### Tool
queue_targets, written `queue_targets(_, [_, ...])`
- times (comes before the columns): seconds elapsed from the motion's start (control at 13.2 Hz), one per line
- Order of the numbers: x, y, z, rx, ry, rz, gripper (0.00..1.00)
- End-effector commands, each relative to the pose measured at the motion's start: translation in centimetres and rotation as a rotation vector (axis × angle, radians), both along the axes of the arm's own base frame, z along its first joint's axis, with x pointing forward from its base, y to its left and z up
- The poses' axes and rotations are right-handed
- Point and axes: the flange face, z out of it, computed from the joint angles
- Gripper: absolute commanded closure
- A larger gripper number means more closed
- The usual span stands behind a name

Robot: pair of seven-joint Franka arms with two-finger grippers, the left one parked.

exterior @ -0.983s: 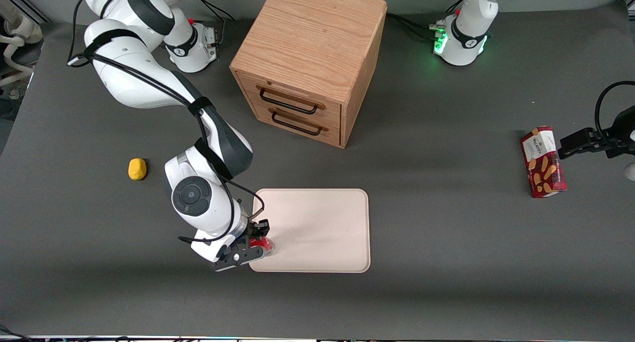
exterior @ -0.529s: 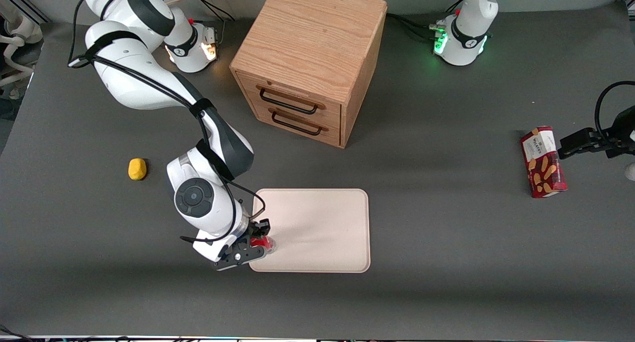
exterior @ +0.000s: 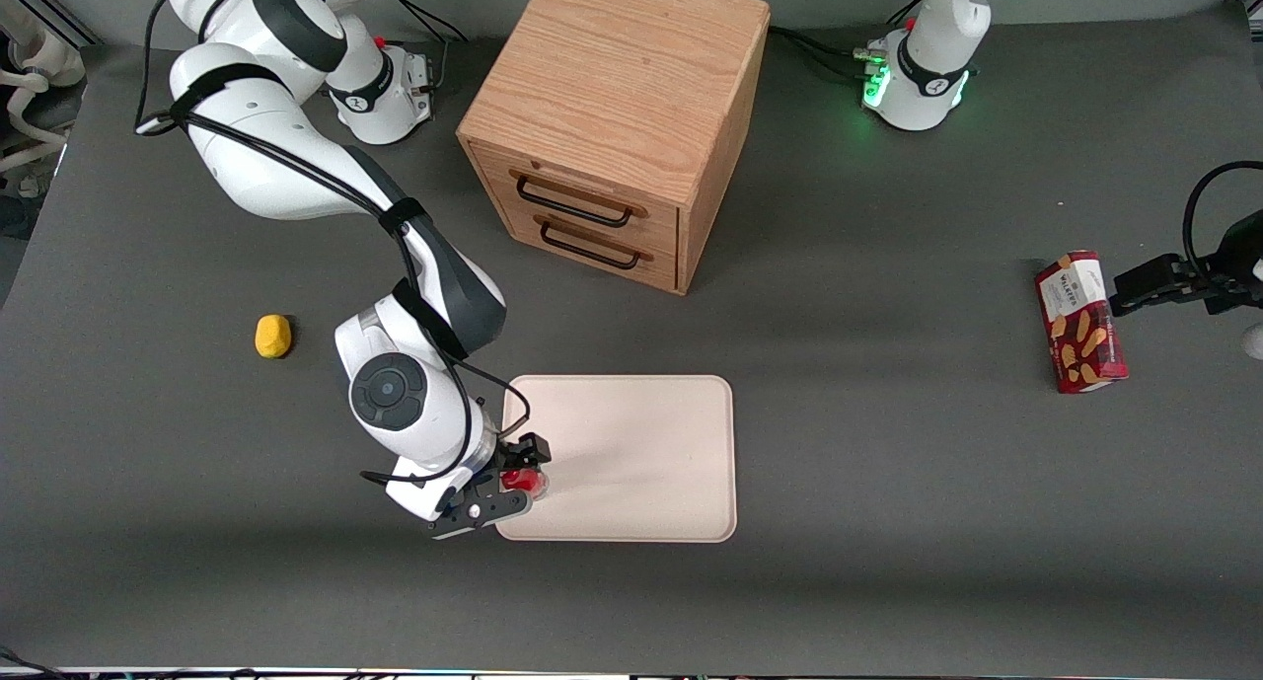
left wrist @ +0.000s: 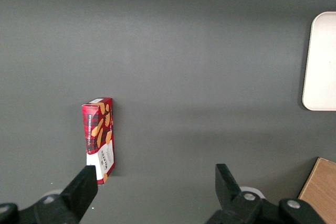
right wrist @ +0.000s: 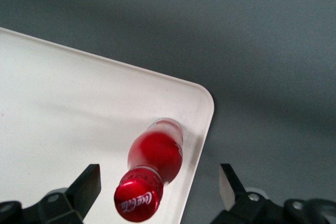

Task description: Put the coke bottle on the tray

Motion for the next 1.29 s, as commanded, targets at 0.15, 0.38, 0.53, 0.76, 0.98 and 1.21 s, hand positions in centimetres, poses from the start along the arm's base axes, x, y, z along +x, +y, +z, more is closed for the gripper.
queue_targets(0.15, [-1.1,-2.2,9.0,-0.010,-0.017,-0.147,0.00])
queue_targets(0.38, [-2.9,-8.4,14.4,-0.120,0.092,-0.208,0.00])
queue_targets(0.53, [-5.5,-12.1,17.4,-0.131,0.161,-0.260,0.00])
queue_targets(0.76, [-10.9,-20.3,21.6,-0.042,0.201,-0.293,0.00])
queue_targets(0.98, [-17.4,-24.0,23.9,-0.020,0.202,-0.334,0.00])
queue_targets(1.21, [-20.8,-25.3,25.0,-0.042,0.194,-0.347,0.00])
